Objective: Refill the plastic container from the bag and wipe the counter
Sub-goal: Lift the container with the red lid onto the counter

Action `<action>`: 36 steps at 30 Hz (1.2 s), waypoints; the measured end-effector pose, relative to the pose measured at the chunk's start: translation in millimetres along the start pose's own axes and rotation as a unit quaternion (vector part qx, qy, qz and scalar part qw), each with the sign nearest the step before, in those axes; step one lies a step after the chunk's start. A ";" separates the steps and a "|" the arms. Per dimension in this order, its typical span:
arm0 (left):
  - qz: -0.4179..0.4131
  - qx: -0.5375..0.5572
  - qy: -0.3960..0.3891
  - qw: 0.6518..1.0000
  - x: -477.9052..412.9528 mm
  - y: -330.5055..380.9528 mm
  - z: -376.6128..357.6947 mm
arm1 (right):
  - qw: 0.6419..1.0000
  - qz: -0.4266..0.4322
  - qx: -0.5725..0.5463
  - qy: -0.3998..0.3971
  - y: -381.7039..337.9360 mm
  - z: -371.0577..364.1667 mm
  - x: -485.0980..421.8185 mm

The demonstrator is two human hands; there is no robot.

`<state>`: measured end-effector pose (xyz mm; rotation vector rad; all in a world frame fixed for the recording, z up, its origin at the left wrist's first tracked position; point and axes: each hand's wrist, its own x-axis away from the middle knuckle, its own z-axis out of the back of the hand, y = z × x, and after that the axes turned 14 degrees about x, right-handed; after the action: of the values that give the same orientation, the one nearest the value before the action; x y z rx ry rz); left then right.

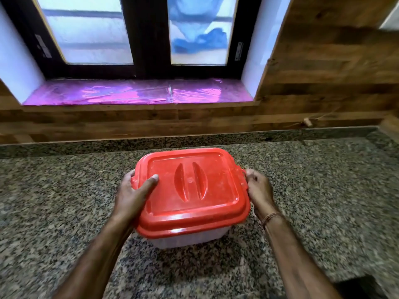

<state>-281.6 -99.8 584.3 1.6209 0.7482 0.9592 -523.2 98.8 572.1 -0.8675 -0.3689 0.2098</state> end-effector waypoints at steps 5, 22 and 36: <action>-0.007 0.004 0.013 1.000 -0.9 -1.1 1.2 | 0.992 0.087 0.022 -0.093 -6.5 -1.1 24.6; -0.075 0.048 -0.016 0.996 12.3 34.7 5.4 | 0.984 0.125 -0.107 -0.062 -33.4 16.2 56.9; -0.100 0.006 -0.040 0.994 32.1 38.3 -159.3 | 0.936 0.053 -0.319 -0.136 29.5 153.0 -37.5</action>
<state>-405.8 -7.5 647.0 1.5534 0.8446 0.7432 -619.5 212.8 630.8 -1.5088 -0.6703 0.3189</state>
